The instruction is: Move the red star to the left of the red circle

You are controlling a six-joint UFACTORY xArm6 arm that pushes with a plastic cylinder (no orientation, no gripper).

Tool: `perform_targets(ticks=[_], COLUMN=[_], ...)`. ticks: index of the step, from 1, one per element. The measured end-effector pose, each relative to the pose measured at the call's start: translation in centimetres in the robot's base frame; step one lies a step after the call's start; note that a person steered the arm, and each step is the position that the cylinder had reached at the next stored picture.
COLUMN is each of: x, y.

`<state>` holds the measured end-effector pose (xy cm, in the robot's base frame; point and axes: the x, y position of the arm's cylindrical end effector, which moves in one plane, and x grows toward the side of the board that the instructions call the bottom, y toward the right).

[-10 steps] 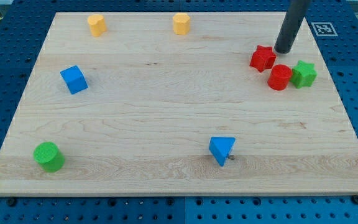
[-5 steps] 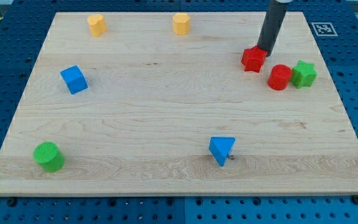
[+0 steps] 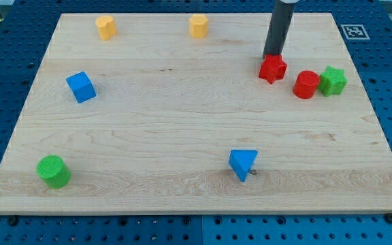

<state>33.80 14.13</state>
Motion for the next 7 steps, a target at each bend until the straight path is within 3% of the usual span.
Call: perform_targets(ticks=[4, 7], x=[2.8, 2.1], y=[-0.1, -0.9])
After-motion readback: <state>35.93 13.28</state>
